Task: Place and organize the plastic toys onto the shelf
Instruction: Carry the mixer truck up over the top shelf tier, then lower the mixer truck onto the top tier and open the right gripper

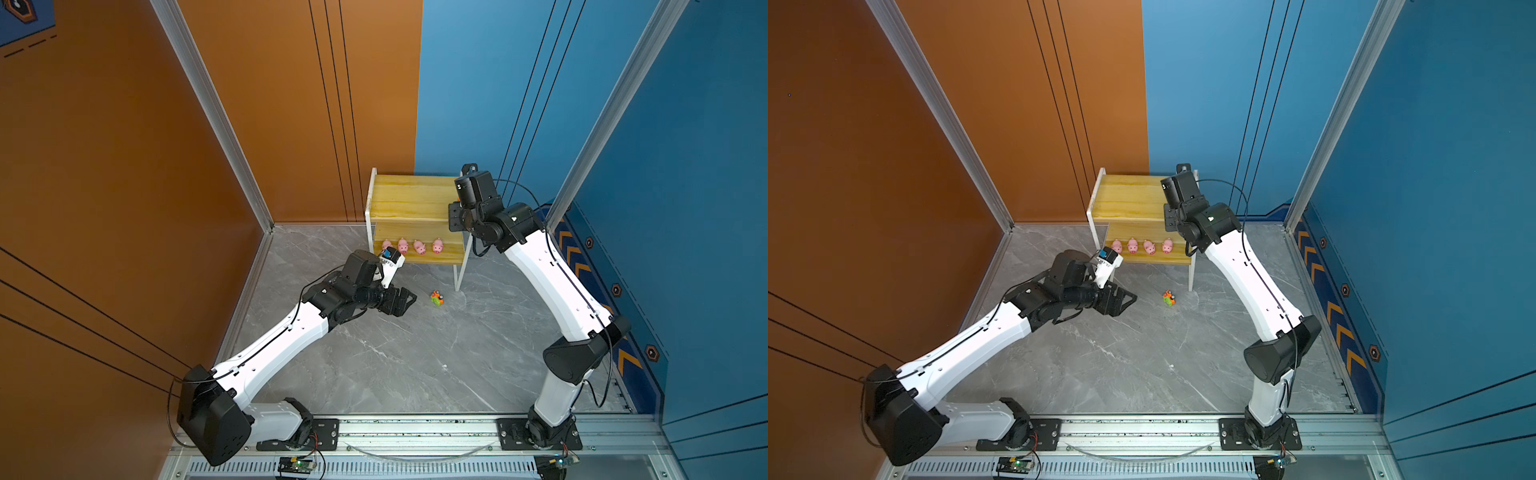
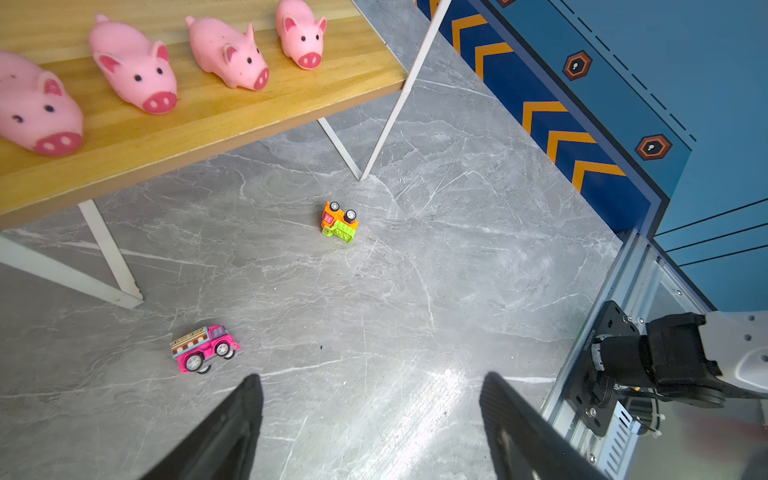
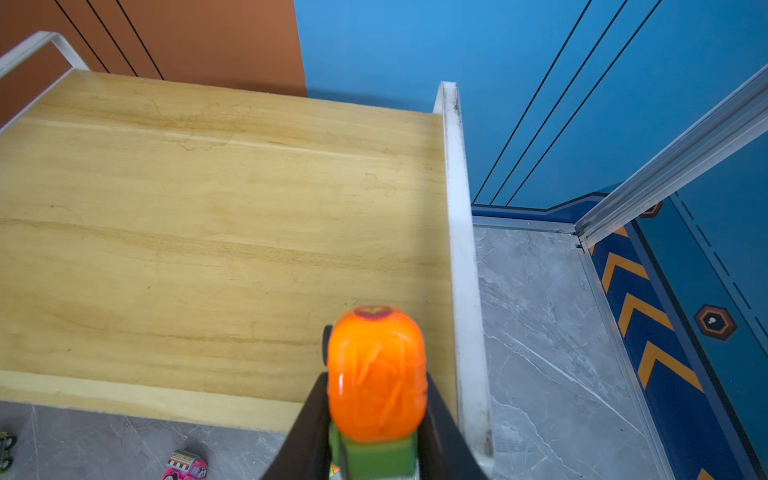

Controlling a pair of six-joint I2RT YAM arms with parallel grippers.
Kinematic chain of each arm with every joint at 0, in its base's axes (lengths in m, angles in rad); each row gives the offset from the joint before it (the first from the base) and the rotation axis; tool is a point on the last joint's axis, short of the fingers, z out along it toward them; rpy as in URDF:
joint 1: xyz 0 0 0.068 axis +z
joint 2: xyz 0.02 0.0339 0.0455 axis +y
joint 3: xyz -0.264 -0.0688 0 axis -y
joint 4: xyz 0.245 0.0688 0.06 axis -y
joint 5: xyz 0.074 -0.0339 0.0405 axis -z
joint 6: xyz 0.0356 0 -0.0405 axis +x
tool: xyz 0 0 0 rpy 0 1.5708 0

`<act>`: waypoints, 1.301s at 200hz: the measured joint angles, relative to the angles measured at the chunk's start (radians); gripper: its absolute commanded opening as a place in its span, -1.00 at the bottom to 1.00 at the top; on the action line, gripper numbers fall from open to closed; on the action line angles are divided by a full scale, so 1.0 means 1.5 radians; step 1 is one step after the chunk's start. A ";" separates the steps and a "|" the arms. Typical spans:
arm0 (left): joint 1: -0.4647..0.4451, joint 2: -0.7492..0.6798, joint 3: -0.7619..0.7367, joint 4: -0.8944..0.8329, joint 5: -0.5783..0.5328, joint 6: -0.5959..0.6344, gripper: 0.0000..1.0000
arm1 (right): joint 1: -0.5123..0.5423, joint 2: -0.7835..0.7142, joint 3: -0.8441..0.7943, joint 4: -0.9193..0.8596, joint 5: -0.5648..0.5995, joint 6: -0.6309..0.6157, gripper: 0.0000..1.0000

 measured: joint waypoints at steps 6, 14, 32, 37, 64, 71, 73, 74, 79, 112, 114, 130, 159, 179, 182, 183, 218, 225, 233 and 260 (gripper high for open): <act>0.000 0.000 0.000 0.000 0.000 0.000 0.66 | -0.001 0.003 0.000 0.000 0.000 0.000 -0.49; 0.000 0.000 0.000 0.000 0.000 0.000 0.67 | -0.002 0.006 0.000 0.000 0.000 0.000 -0.48; 0.000 0.000 0.000 0.000 0.000 0.000 0.67 | -0.006 0.013 0.004 -0.001 0.000 0.000 -0.47; 0.000 0.000 0.000 0.000 0.000 0.000 0.67 | -0.007 0.015 0.007 -0.001 0.000 0.000 -0.45; 0.000 0.000 0.000 0.000 0.000 0.000 0.66 | -0.013 0.023 0.014 -0.001 0.000 0.000 -0.41; 0.000 0.000 0.000 0.000 0.000 0.000 0.67 | -0.013 0.026 0.017 -0.001 0.000 0.000 -0.40; 0.000 0.000 0.000 0.000 0.000 0.000 0.66 | -0.013 0.027 0.018 0.000 0.000 0.000 -0.39; 0.000 0.000 0.000 0.000 0.000 0.000 0.66 | -0.013 0.027 0.018 0.000 0.000 0.000 -0.39; 0.000 0.000 0.000 0.000 0.000 0.000 0.67 | -0.013 0.028 0.019 0.000 0.000 0.000 -0.38; 0.000 0.000 0.000 0.000 0.000 0.000 0.66 | -0.013 0.039 0.021 0.001 0.001 0.000 -0.32; 0.000 0.000 0.000 0.000 0.000 0.000 0.66 | -0.013 0.039 0.021 0.002 0.000 0.001 -0.32; 0.000 0.000 0.000 0.000 0.000 0.000 0.67 | -0.014 0.041 0.024 0.001 0.000 0.000 -0.27; 0.000 0.000 0.000 0.000 0.000 0.000 0.66 | -0.015 0.042 0.027 0.001 -0.001 0.000 -0.13; 0.000 0.000 0.000 0.000 0.000 0.000 0.66 | -0.015 0.043 0.029 0.001 -0.003 0.000 -0.05; 0.000 0.000 0.000 0.000 0.000 0.000 0.66 | -0.015 0.043 0.029 0.001 -0.003 0.001 -0.04; 0.000 0.000 0.000 0.000 0.000 0.000 0.66 | -0.015 0.043 0.029 0.001 -0.003 0.001 -0.04; 0.000 0.000 0.000 0.000 0.000 0.000 0.67 | -0.015 0.047 0.039 0.001 -0.003 0.000 0.03; 0.000 0.000 0.000 0.000 0.000 0.000 0.67 | -0.015 0.047 0.041 0.001 -0.003 0.000 0.04; 0.000 0.000 0.000 0.000 0.000 0.000 0.67 | -0.015 0.047 0.041 0.001 -0.003 0.000 0.05; 0.000 0.000 0.000 0.000 0.000 0.000 0.67 | -0.015 0.047 0.043 0.004 -0.003 0.000 0.12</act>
